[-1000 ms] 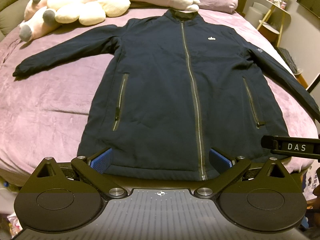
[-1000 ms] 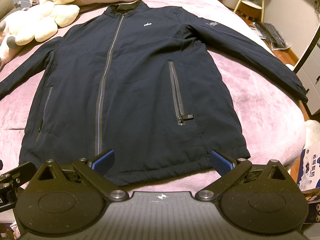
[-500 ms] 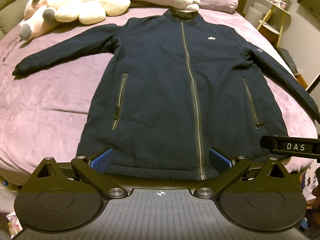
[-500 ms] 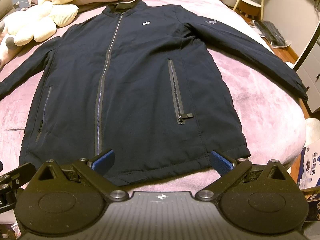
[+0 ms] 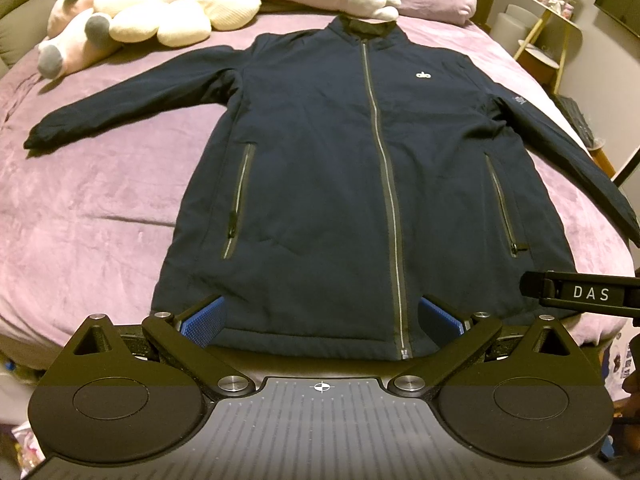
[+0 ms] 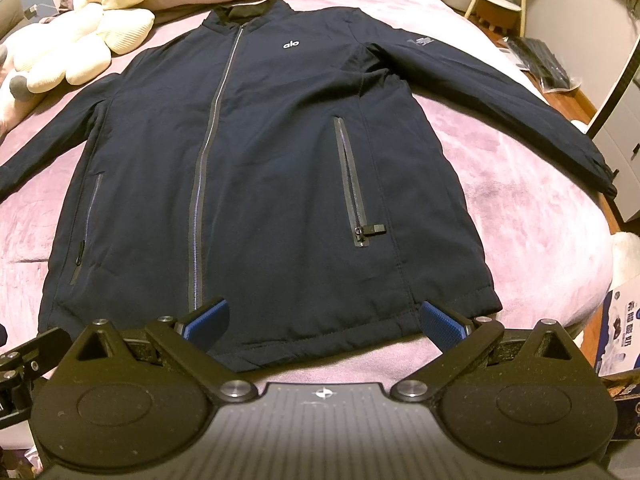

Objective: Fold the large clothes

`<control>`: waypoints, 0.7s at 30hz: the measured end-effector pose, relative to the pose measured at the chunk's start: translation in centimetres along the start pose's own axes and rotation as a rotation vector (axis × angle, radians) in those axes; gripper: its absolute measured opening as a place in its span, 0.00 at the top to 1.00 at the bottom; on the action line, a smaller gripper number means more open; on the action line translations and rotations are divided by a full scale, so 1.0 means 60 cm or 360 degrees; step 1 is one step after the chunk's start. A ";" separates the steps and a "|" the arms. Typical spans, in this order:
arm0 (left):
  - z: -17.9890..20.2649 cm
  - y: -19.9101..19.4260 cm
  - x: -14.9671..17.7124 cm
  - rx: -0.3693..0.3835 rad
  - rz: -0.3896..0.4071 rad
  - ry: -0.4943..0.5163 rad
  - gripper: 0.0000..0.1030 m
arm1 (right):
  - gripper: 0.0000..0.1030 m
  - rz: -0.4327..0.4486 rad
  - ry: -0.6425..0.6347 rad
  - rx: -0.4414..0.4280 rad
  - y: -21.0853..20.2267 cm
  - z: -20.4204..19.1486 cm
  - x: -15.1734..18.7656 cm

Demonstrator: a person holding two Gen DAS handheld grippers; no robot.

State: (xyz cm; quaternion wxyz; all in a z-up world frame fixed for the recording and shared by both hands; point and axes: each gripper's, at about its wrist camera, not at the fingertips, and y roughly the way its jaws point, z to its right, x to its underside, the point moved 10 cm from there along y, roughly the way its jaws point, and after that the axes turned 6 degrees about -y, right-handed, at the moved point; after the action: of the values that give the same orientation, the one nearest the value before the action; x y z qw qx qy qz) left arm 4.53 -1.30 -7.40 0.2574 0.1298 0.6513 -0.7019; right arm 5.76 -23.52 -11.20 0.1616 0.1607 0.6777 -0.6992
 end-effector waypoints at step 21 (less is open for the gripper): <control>0.004 0.005 0.007 0.0005 -0.0011 -0.0004 0.00 | 0.02 -0.0016 0.0030 -0.0024 0.007 0.003 0.001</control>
State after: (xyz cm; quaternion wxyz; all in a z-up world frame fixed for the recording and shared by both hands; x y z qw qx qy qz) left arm 4.38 -1.60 -7.86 0.2555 0.1270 0.6503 -0.7040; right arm 5.85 -23.74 -11.59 0.1529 0.1626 0.6852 -0.6933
